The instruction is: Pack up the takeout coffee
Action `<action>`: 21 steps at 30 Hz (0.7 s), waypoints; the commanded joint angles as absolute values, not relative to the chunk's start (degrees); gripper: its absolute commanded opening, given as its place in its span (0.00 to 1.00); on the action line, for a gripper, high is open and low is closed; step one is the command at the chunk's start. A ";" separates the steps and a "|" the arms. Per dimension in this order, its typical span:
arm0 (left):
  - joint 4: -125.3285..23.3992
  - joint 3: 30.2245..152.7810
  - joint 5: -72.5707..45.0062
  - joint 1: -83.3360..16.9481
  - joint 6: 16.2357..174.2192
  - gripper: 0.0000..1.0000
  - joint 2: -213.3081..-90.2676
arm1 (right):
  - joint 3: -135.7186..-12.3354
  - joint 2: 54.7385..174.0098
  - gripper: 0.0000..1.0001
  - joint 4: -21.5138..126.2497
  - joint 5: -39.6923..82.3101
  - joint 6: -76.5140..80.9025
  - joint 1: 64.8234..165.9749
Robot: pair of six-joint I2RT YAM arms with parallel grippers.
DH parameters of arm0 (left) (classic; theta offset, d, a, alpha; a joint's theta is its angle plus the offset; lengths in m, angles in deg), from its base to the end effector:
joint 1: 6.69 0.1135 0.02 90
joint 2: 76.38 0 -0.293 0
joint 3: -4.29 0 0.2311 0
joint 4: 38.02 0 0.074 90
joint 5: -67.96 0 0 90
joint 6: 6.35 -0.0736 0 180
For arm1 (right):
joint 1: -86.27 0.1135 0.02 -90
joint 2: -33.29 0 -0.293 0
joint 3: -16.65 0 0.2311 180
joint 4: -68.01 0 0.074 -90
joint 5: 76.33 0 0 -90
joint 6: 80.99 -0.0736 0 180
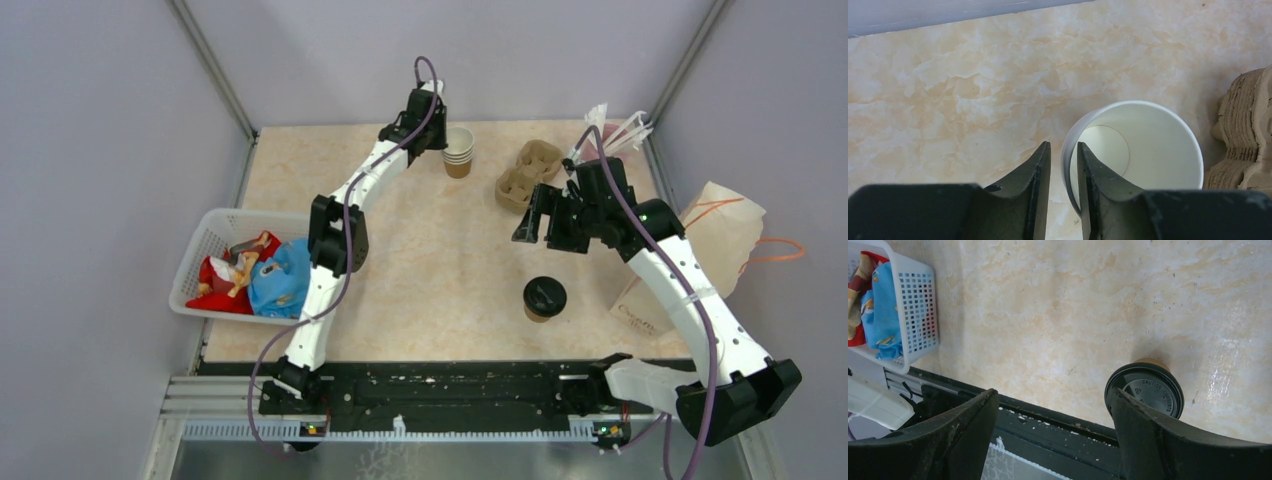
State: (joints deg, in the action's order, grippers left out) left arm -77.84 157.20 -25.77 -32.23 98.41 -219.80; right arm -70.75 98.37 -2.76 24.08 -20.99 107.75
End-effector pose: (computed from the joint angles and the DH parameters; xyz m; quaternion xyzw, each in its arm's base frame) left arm 0.5529 -0.2589 0.2518 0.0653 0.8647 -0.1448 0.4765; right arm 0.1881 0.0883 0.3574 0.0371 0.9309 0.2298 0.2813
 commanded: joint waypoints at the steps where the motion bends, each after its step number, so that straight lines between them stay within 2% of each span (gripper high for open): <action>1: -76.72 159.17 -27.29 -32.53 97.44 0.33 -217.30 | -70.45 97.87 0.81 -1.01 24.90 -20.35 107.19; 6: -76.77 159.34 -27.14 -32.48 97.52 0.31 -217.08 | -69.96 97.65 0.81 -0.75 25.28 -20.34 107.08; 9: -76.80 159.34 -27.27 -32.60 97.54 0.36 -216.69 | -69.85 97.59 0.81 -0.71 25.44 -20.50 107.10; 13: -76.45 159.43 -27.81 -32.71 97.28 0.39 -216.19 | -69.70 97.54 0.81 -0.57 25.62 -20.64 107.10; 21: -76.46 159.39 -27.42 -32.70 97.25 0.40 -215.52 | -69.18 97.28 0.81 -0.14 26.06 -21.44 107.09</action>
State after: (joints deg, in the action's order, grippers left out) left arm -77.93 157.22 -26.86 -32.37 98.26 -219.80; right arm -69.24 98.35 -1.93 25.53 -21.03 107.48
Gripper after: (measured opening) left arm 0.392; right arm 0.815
